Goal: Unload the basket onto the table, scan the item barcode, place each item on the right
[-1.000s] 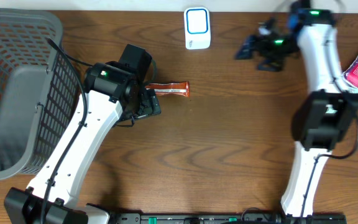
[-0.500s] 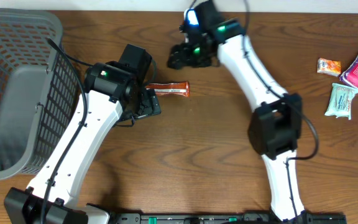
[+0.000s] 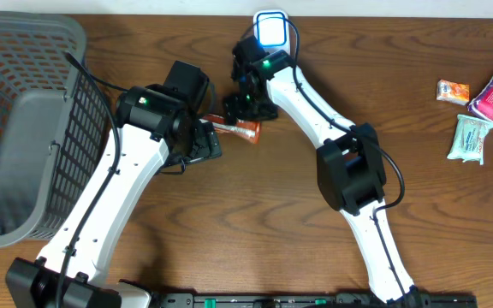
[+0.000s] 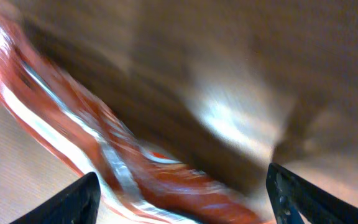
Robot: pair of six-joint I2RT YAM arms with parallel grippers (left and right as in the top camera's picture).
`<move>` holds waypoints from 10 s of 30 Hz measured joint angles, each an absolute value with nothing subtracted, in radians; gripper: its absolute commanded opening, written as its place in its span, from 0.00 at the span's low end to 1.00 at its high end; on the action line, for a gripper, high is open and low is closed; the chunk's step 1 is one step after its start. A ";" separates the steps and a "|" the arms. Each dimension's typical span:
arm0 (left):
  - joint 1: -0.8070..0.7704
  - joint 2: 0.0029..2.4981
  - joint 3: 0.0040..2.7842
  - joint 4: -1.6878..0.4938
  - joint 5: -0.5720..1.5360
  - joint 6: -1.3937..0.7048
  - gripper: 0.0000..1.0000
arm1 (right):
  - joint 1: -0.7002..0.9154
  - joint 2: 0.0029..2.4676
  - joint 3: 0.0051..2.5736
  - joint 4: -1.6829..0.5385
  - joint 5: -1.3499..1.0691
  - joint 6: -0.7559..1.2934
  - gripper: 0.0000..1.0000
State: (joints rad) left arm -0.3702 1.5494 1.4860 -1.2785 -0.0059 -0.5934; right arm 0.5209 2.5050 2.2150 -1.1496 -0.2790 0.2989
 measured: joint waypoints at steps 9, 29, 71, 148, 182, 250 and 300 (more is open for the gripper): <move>-0.370 1.549 1.486 -1.279 -0.006 -0.594 0.98 | 0.509 2.442 2.213 -1.410 -0.385 0.181 0.85; -0.370 1.549 1.486 -1.279 -0.006 -0.593 0.98 | 0.518 2.479 2.216 -1.086 -0.372 0.071 0.45; -0.370 1.550 1.486 -1.278 -0.006 -0.593 0.98 | 0.547 2.546 2.213 -1.081 -0.415 0.146 0.01; -0.370 1.550 1.486 -1.278 -0.006 -0.593 0.98 | 0.302 2.490 2.156 -1.261 -0.356 0.192 0.01; -0.370 1.550 1.486 -1.279 -0.006 -0.593 0.98 | 0.689 2.327 2.129 -1.369 0.719 0.441 0.01; -0.370 1.551 1.486 -1.279 -0.006 -0.593 0.98 | 0.466 2.314 1.860 -1.229 0.130 0.606 0.01; -0.370 1.551 1.486 -1.279 -0.006 -0.593 0.98 | 0.272 2.352 2.021 -0.100 -0.484 0.717 0.01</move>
State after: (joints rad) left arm -0.3702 1.5505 1.4860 -1.2785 -0.0059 -0.5934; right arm 0.2722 2.3524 2.0212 -0.0998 -0.4839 0.7170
